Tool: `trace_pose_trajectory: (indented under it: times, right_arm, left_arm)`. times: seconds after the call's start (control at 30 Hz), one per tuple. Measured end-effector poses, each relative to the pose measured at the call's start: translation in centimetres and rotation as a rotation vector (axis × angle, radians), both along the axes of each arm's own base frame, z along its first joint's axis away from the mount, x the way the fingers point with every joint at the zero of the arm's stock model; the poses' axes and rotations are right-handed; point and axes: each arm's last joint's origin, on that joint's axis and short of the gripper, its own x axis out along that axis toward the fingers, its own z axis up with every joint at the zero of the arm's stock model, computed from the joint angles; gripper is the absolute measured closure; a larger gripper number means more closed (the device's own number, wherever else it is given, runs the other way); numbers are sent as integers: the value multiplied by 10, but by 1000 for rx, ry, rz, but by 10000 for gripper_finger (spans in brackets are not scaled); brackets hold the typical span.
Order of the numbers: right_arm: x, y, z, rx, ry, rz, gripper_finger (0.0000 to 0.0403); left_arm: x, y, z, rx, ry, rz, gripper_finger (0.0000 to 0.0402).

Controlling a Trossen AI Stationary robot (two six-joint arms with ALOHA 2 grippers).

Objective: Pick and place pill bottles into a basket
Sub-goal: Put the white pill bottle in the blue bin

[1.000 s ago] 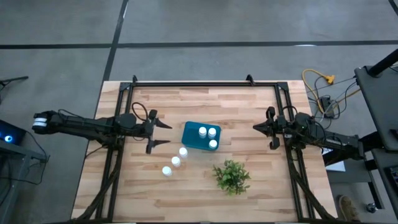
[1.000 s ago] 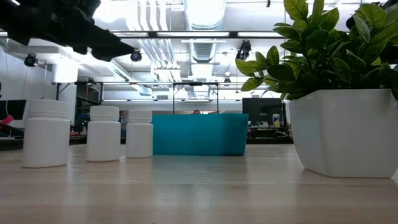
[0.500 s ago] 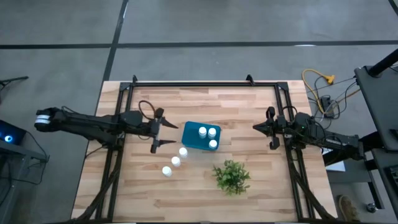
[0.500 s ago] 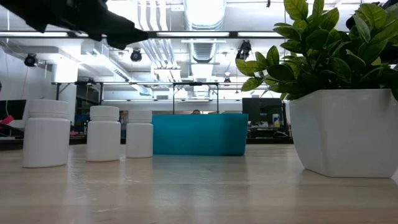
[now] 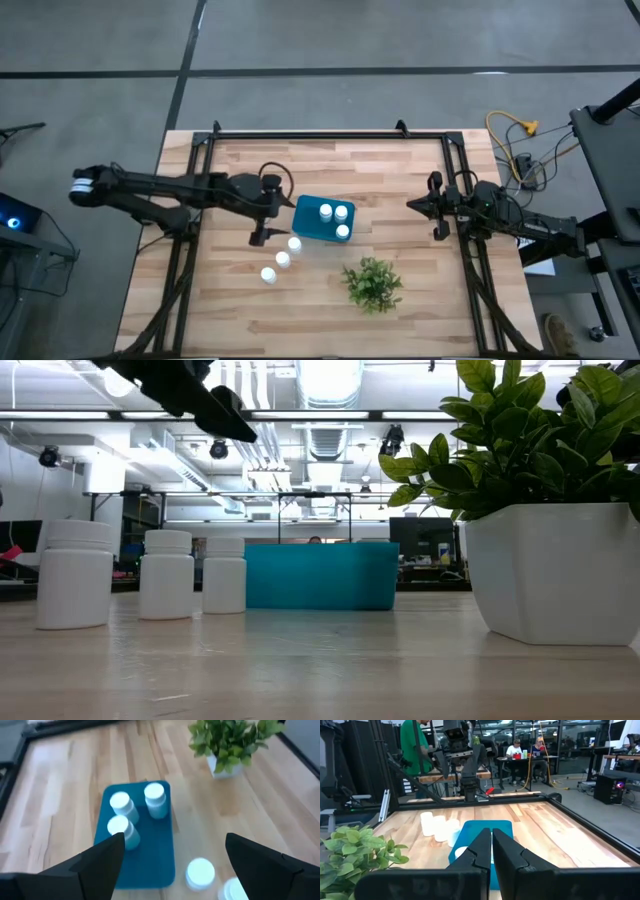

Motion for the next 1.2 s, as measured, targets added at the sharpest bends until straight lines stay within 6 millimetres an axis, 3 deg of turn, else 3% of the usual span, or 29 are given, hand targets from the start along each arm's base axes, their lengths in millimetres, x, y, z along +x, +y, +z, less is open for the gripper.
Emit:
trace_pose_trajectory:
  times: [0.27,0.53,0.73,1.2]
  right_arm:
    - [0,0,0,0,0,0,394]
    - [0,0,0,0,0,1,394]
    - [0,0,0,0,0,0,394]
    - [0,0,0,0,0,1,394]
  left_arm:
    - [3,-5,7,-38,178,12,72]
    - [2,-24,4,-96,276,-9,72]
    - [3,-42,-6,-103,347,-49,72]
    - [2,-64,-34,-145,599,70,72]
